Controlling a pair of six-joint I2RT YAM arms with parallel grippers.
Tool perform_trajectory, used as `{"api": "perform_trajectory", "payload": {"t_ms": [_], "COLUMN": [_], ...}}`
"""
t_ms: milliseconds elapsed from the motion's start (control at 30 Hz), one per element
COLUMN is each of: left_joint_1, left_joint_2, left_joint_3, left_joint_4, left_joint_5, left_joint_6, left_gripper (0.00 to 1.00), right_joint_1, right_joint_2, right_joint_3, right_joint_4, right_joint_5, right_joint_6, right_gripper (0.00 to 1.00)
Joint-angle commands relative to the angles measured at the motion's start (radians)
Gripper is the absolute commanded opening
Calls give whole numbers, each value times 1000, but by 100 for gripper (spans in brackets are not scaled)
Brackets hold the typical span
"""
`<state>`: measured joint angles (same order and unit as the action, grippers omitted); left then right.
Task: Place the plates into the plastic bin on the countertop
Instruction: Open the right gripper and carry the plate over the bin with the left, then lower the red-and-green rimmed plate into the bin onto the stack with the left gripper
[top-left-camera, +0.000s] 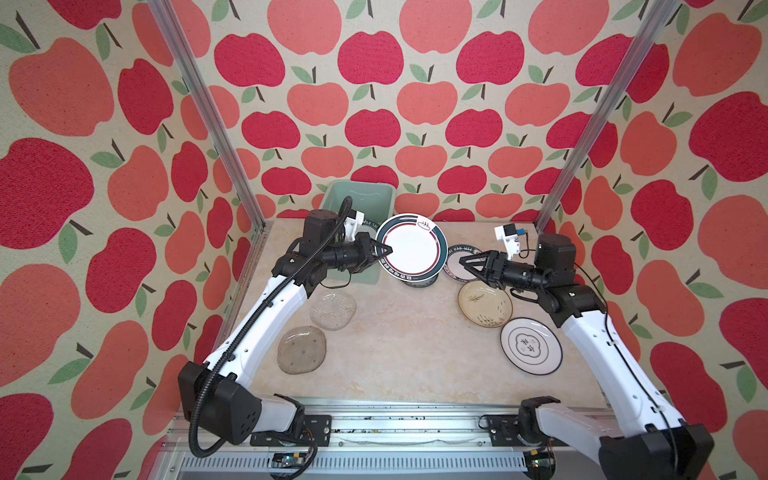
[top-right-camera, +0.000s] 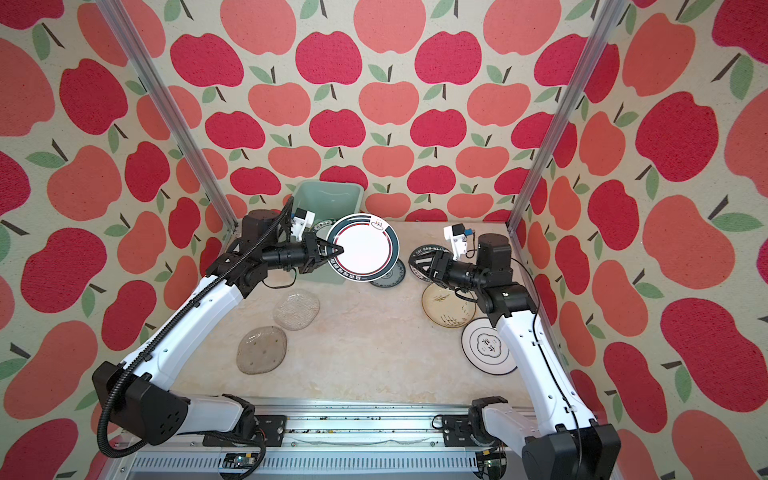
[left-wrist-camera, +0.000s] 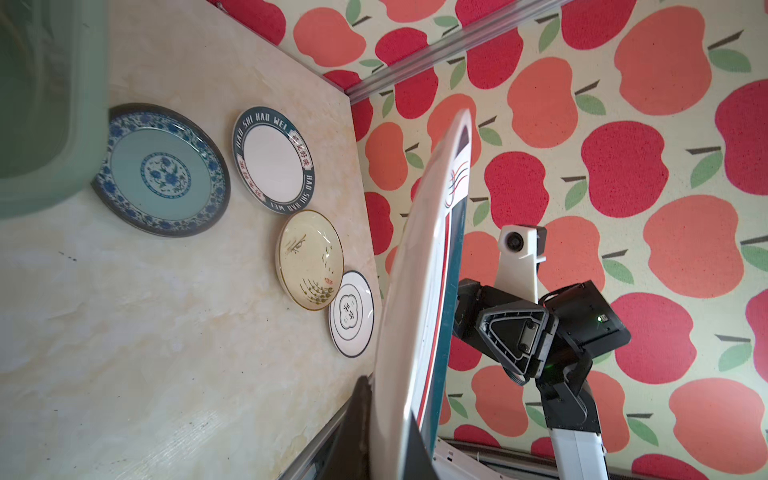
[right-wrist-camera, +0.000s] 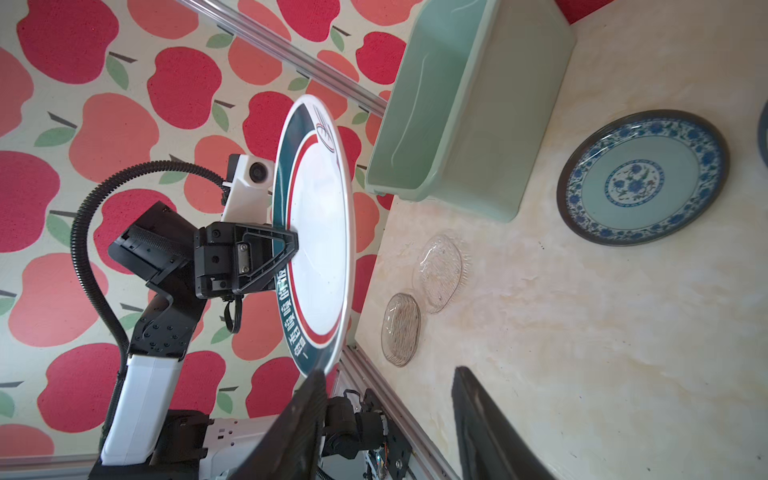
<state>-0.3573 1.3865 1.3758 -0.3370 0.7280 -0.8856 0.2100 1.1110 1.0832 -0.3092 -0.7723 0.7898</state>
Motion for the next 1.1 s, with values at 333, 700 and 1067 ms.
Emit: {"api": "perform_trajectory", "payload": {"t_ms": [333, 700, 1067], "left_joint_1": [146, 76, 0], "left_joint_2": [185, 352, 591], "left_joint_3": [147, 262, 545], "left_joint_4": [237, 205, -6], "left_joint_5": [-409, -846, -1078], "left_joint_6": [-355, -586, -860], "left_gripper": [0, 0, 0], "right_joint_1": [-126, -131, -138], "right_joint_2": [151, 191, 152], "right_joint_3": [32, -3, -50], "right_joint_4": [108, 174, 171], "right_joint_5": [-20, -48, -64], "right_joint_6": [75, 97, 91], "right_gripper": [51, 49, 49]}}
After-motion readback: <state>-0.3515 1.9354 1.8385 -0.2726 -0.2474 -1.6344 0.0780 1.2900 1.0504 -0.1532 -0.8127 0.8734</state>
